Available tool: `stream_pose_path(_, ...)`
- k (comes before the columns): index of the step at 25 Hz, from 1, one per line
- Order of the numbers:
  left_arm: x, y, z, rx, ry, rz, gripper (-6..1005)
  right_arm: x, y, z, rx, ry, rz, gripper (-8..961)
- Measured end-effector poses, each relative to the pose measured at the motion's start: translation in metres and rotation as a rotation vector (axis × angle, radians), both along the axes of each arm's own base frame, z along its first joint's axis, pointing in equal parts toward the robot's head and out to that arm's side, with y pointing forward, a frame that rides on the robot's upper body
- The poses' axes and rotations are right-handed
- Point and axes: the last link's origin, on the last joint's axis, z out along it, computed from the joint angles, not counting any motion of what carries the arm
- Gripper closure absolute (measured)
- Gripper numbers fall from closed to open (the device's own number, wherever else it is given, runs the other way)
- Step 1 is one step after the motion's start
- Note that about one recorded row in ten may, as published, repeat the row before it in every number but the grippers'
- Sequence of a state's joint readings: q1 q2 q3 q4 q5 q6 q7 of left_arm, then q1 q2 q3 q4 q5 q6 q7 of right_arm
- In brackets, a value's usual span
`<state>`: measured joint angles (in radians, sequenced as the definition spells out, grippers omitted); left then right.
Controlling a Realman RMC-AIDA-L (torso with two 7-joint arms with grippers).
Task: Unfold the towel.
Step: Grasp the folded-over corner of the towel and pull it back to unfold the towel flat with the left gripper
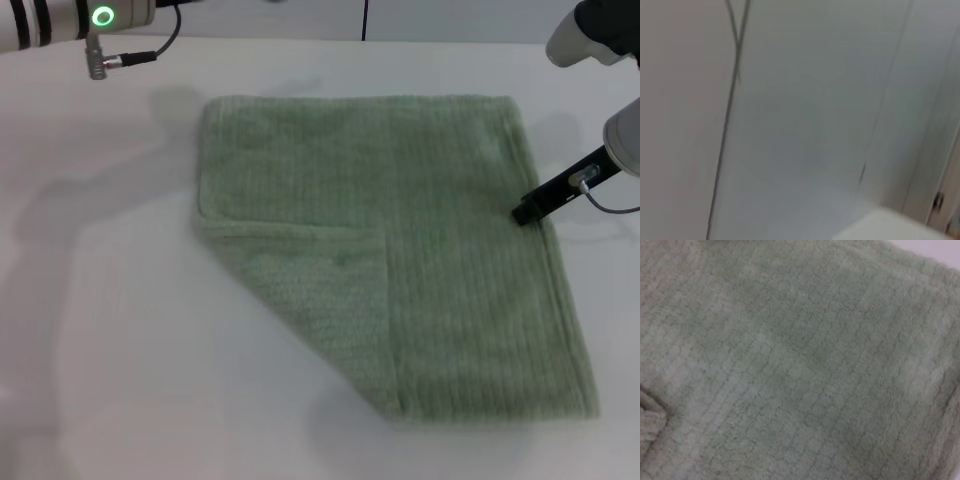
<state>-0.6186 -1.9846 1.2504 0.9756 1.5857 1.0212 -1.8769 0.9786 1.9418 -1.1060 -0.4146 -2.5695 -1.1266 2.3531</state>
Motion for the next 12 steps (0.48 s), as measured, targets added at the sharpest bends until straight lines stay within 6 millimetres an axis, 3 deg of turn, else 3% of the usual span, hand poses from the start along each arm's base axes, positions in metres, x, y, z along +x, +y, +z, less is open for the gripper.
stream_pose_path(7,-0.004,-0.007,0.001,-0.106,0.178,-0.034,250,-0.002,0.002,0.0,0.004,-0.001,0.006,954)
stream_pose_path(10,-0.004,-0.007,0.001,-0.106,0.178,-0.034,250,-0.002,0.002,0.0,0.003,-0.002,0.008,954)
stream_pose_path(12,0.0,-0.015,-0.019,-0.197,0.279,-0.074,250,-0.003,0.002,0.0,0.002,-0.003,0.009,954)
